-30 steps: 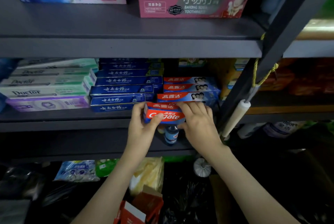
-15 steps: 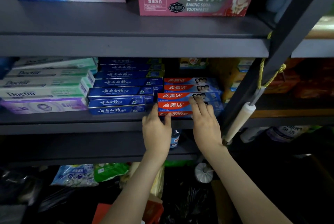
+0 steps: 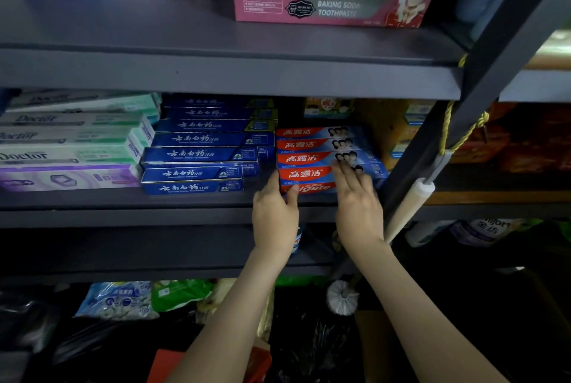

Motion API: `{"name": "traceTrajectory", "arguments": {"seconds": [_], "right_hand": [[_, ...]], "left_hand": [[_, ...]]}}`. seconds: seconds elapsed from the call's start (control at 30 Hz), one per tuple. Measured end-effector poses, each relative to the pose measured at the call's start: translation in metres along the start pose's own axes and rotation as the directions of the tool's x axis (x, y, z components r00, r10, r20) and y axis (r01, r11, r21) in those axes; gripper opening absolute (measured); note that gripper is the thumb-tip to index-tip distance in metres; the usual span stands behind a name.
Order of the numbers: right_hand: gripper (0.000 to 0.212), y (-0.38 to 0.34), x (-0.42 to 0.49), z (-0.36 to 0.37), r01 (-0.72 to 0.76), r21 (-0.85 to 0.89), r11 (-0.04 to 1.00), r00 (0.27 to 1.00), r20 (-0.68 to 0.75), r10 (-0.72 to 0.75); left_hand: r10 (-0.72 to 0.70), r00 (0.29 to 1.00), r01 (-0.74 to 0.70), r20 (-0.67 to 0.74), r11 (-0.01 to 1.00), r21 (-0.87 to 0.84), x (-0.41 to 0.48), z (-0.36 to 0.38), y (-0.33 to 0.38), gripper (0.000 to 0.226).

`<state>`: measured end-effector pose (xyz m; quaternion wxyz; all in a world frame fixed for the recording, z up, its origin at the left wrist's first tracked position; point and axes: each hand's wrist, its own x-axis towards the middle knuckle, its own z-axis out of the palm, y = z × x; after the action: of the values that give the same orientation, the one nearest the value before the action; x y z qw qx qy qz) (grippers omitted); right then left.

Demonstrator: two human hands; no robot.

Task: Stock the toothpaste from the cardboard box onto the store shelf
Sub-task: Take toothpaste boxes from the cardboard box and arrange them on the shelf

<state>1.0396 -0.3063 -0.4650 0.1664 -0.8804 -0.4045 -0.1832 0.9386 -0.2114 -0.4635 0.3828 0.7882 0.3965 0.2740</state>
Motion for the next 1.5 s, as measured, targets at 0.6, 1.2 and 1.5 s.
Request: {"name": "traceTrajectory", "arguments": {"seconds": [0.6, 1.2, 1.5], "right_hand": [[0.037, 0.013, -0.064, -0.24, 0.028, 0.099, 0.995, 0.998, 0.054, -0.034], [0.037, 0.327, -0.211, -0.559, -0.157, 0.027, 0.987, 0.984, -0.08, 0.159], [0.036, 0.473, -0.195, -0.561, -0.211, -0.023, 0.977, 0.974, -0.085, 0.208]], "left_hand": [[0.236, 0.897, -0.305, 0.372, 0.942, 0.138, -0.138, -0.083, 0.183, 0.051], [0.562, 0.666, -0.666, 0.491, 0.744, 0.051, -0.348, 0.067, 0.52, 0.048], [0.48, 0.607, -0.727, 0.633, 0.656, 0.2, -0.329, 0.168, 0.586, 0.051]]}}
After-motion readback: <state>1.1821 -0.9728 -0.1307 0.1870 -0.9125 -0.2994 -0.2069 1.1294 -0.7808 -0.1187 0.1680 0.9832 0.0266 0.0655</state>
